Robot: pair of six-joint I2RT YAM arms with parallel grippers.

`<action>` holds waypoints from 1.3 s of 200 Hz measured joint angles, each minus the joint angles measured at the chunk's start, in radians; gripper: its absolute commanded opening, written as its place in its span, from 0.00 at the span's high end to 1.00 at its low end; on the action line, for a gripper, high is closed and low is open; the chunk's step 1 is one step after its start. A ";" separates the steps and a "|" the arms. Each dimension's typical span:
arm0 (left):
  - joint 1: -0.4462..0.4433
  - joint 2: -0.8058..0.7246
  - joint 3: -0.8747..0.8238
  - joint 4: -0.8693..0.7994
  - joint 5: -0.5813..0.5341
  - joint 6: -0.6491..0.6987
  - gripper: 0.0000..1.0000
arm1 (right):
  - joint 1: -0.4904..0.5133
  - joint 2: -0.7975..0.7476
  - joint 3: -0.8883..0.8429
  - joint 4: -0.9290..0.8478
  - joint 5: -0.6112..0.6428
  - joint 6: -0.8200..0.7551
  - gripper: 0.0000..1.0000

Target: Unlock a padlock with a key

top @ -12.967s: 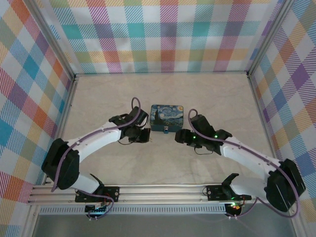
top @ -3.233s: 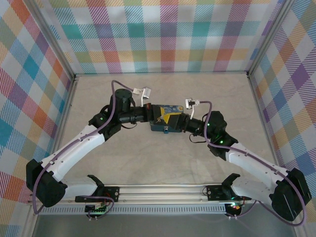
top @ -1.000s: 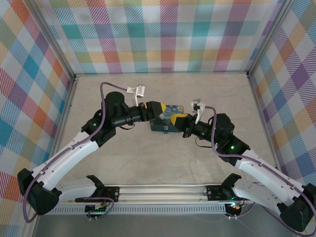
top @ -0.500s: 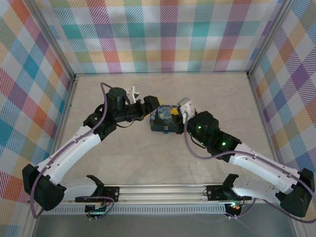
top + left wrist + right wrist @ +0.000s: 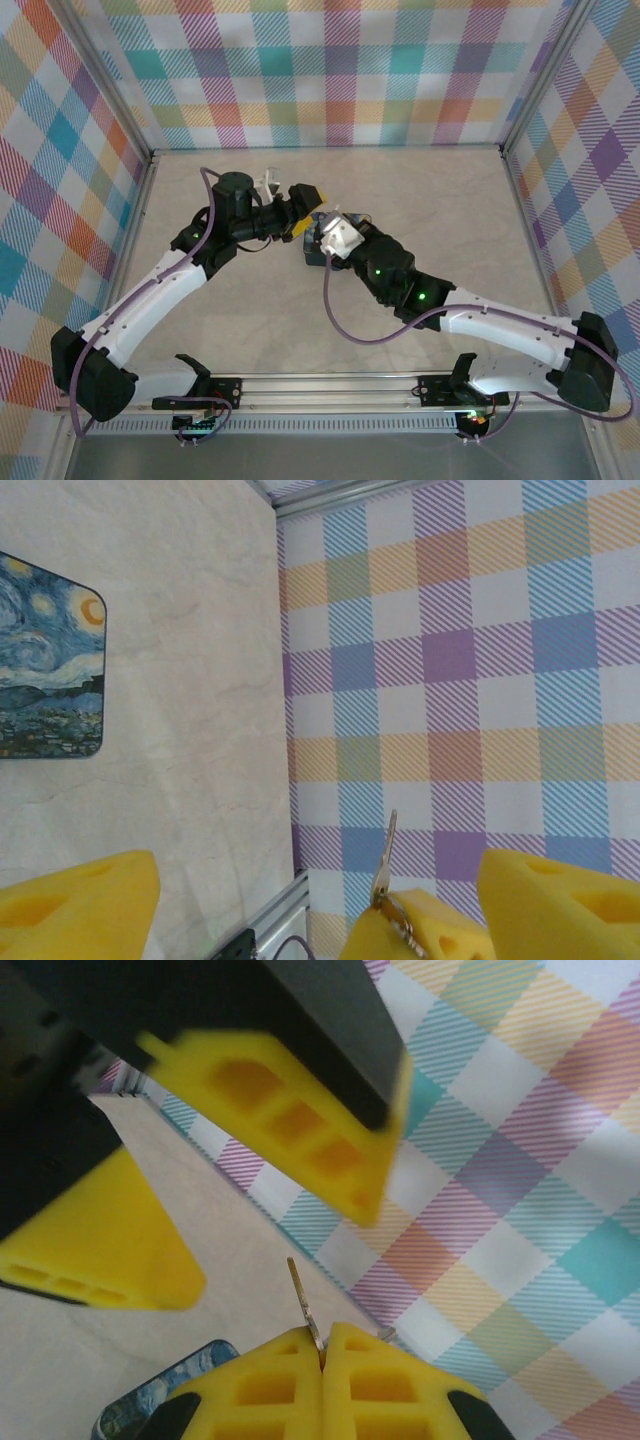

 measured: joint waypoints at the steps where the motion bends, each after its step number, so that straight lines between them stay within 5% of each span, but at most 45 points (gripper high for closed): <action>1: 0.000 0.001 0.000 0.001 0.000 -0.003 0.22 | 0.000 0.001 0.000 0.000 0.000 -0.002 1.00; 34: -0.002 0.006 0.002 0.017 0.013 -0.027 0.46 | 0.019 0.042 0.014 0.023 0.012 -0.053 1.00; 145: -0.002 0.012 0.006 0.022 0.015 -0.046 1.00 | 0.032 0.070 0.019 0.039 0.057 -0.108 1.00; 192: 0.001 0.013 0.006 0.019 0.022 -0.043 1.00 | 0.037 0.068 0.019 0.024 0.069 -0.087 0.59; 260: 0.014 0.013 0.006 -0.070 -0.045 0.092 1.00 | 0.018 -0.066 0.021 -0.194 0.057 0.214 0.34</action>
